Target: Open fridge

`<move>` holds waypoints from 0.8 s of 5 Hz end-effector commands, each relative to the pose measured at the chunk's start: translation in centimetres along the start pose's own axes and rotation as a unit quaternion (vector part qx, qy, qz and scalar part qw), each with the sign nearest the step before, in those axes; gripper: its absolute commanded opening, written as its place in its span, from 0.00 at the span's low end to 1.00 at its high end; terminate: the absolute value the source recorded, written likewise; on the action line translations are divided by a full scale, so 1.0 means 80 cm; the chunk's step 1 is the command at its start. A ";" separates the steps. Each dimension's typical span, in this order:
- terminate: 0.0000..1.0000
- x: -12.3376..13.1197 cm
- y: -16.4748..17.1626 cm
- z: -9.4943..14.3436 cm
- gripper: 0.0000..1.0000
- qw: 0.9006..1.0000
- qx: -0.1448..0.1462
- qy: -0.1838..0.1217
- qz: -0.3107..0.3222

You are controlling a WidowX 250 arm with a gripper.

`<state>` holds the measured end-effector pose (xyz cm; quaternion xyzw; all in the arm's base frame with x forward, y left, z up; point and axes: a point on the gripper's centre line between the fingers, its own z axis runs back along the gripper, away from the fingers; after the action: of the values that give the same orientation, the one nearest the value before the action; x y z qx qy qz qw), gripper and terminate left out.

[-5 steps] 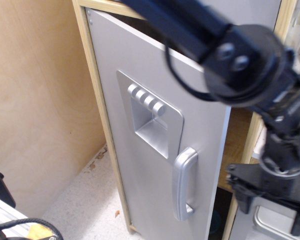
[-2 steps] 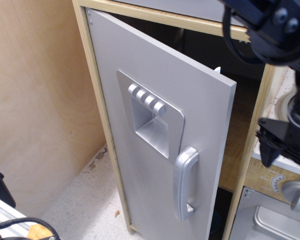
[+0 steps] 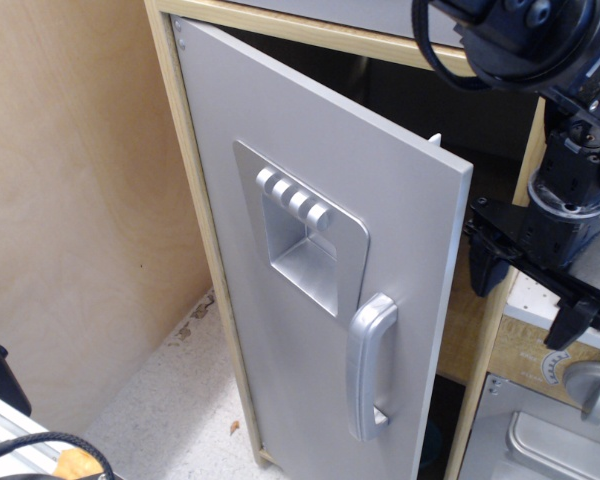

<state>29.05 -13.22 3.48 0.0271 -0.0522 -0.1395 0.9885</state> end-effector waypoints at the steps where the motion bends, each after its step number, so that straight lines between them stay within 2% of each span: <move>1: 0.00 -0.027 0.008 0.047 1.00 0.999 -0.004 0.006 0.045; 2: 0.00 -0.058 0.017 0.046 1.00 0.998 -0.011 0.013 0.062; 3: 0.00 -0.080 0.012 0.053 1.00 0.996 -0.005 0.017 0.083; 4: 0.00 -0.115 0.013 0.056 1.00 0.993 0.010 0.024 0.113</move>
<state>19.83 -9.02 5.62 0.0418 -0.0194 -0.0261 0.9986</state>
